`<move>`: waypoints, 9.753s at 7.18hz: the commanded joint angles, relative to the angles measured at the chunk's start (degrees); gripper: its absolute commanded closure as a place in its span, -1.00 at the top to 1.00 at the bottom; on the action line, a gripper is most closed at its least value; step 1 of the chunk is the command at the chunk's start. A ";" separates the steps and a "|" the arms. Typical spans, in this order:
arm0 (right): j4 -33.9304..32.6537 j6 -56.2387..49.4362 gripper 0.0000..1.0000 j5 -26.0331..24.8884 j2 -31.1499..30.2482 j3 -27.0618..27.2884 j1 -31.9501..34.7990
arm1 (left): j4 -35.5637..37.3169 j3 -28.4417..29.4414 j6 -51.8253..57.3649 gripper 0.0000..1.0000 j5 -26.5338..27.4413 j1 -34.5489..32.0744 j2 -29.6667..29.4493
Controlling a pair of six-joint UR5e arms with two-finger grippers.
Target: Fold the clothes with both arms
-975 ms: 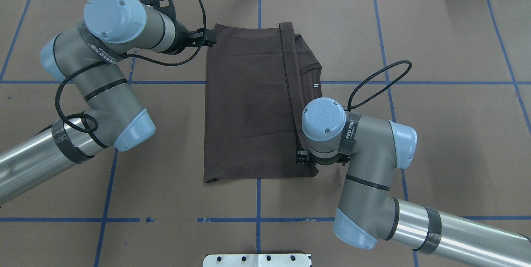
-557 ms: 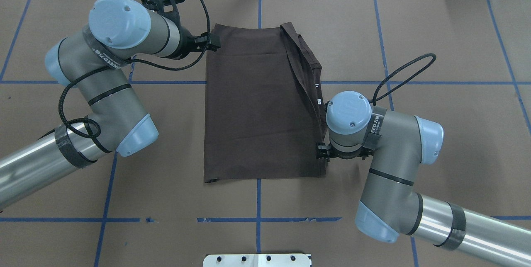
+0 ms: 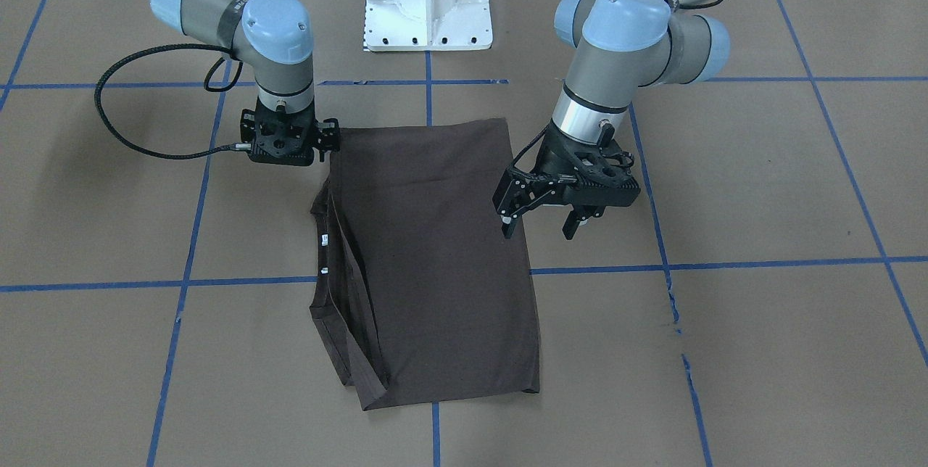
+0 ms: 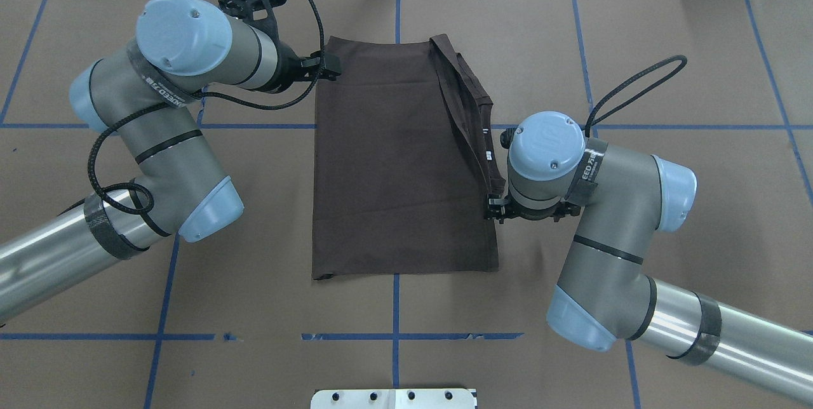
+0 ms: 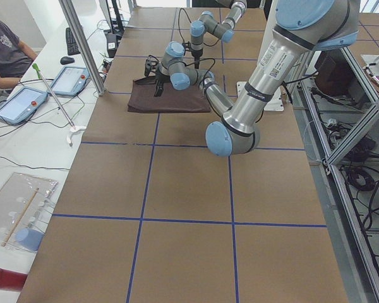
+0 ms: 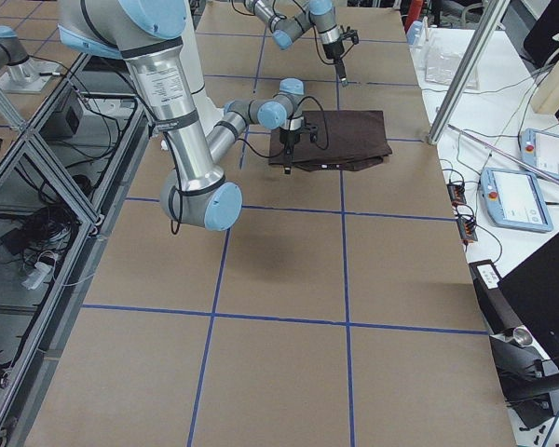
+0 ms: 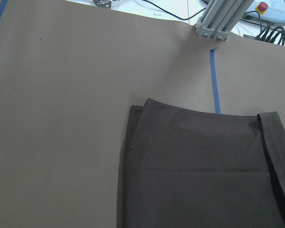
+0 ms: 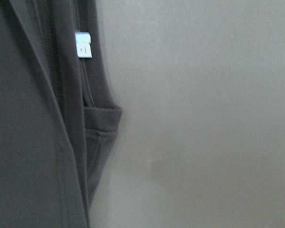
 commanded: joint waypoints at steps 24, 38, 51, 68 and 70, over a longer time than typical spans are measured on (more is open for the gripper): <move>19.40 -17.94 1.00 6.09 18.92 -40.15 15.64 | -0.23 -10.99 3.14 1.00 -2.19 -2.37 5.10; 7.79 1.56 1.00 13.21 5.56 -1.39 8.62 | 9.26 -10.99 -40.19 0.98 6.86 21.44 8.96; 7.71 1.65 1.00 13.39 5.47 -1.30 8.62 | 12.25 -10.20 -41.24 0.63 9.33 25.75 10.28; 18.11 21.95 1.00 11.82 -1.89 1.43 3.02 | 12.52 -14.51 -41.25 -1.00 8.98 25.76 10.46; 20.27 35.78 1.00 0.87 -2.27 2.04 -4.36 | 12.43 -14.51 -41.25 -1.00 8.89 25.67 10.55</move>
